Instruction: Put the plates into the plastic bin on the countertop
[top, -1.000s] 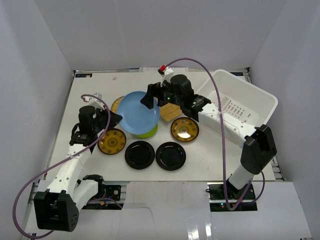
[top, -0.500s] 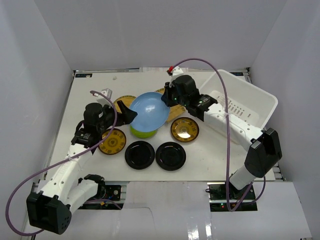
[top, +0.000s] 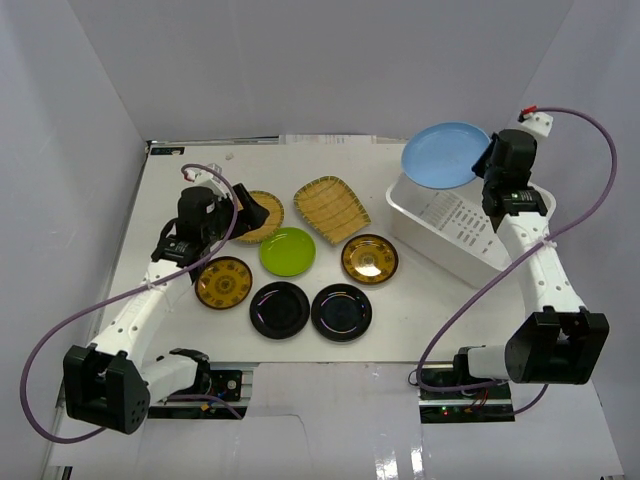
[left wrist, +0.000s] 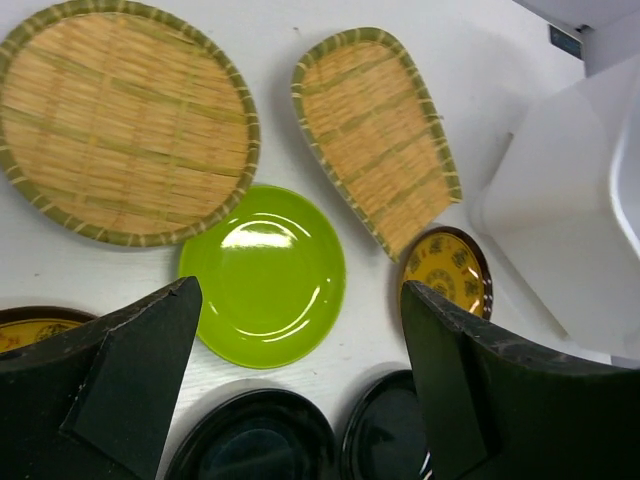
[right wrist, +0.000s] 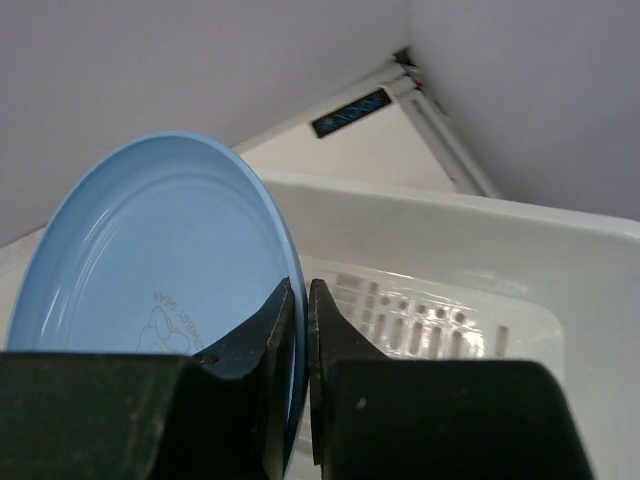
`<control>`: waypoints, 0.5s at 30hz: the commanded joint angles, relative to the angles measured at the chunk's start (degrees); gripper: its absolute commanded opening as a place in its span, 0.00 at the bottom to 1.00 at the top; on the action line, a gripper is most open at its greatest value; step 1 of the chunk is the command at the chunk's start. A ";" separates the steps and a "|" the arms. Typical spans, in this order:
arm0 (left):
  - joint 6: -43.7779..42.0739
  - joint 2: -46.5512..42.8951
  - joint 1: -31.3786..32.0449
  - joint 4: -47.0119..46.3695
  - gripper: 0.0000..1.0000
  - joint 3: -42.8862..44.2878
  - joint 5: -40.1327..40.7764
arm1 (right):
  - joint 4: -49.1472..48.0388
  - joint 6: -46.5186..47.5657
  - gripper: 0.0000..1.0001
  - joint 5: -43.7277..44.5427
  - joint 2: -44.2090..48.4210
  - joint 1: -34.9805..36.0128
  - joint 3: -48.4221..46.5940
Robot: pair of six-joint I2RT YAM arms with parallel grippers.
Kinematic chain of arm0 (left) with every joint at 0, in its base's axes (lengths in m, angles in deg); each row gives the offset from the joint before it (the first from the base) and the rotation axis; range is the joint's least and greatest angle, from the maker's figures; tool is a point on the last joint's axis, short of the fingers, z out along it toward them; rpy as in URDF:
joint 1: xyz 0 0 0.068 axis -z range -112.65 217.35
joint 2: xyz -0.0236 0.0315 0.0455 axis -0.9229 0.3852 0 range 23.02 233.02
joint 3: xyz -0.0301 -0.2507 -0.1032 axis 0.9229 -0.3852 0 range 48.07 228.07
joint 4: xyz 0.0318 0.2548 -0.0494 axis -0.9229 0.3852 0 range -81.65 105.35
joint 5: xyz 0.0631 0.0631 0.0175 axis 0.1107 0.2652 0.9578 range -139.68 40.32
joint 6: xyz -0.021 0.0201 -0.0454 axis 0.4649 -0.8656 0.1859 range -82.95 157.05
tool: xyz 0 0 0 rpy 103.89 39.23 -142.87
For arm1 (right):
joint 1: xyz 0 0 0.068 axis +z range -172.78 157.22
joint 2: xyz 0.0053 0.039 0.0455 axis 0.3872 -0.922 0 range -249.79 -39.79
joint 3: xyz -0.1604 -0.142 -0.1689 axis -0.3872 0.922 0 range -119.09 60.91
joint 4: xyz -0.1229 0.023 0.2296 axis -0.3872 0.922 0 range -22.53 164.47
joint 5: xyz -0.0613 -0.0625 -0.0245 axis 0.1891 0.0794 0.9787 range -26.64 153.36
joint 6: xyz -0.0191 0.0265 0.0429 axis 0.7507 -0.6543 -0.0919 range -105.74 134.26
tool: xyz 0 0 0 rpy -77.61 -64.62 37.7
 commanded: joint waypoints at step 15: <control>4.81 5.57 -12.06 0.63 0.89 0.45 -0.31 | -7.34 -3.58 0.08 1.49 -13.09 -4.98 11.77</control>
